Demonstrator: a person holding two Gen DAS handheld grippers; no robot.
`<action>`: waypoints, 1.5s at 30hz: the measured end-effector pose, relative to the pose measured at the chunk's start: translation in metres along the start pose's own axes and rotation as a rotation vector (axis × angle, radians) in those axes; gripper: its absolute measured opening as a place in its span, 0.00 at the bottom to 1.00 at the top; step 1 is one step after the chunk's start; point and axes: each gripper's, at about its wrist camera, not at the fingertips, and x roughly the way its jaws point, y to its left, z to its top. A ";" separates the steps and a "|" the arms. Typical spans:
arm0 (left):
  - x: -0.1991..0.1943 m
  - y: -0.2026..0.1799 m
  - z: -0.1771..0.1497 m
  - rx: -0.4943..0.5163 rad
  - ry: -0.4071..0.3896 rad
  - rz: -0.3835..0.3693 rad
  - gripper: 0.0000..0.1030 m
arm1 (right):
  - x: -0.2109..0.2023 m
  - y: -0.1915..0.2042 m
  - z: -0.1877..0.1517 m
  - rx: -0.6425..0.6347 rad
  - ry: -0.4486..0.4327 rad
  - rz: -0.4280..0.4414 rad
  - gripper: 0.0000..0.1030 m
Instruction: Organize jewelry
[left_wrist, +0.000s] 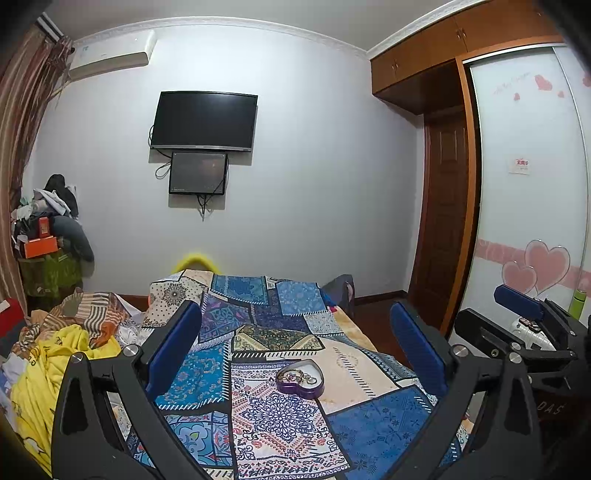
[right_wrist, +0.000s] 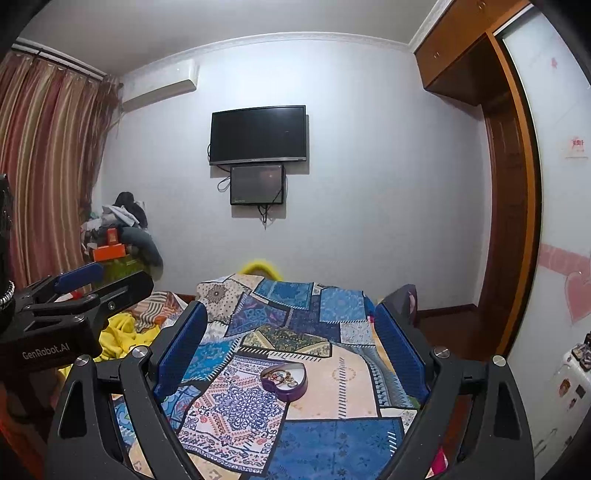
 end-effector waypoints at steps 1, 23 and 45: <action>0.000 0.000 0.000 0.000 0.000 0.000 1.00 | 0.000 0.000 -0.001 0.000 0.000 0.000 0.87; 0.003 -0.003 -0.001 0.003 0.004 -0.016 1.00 | 0.002 0.001 0.000 0.000 0.003 0.002 0.87; 0.003 0.002 -0.002 -0.014 0.008 -0.038 1.00 | 0.004 0.004 -0.003 0.006 0.012 0.002 0.87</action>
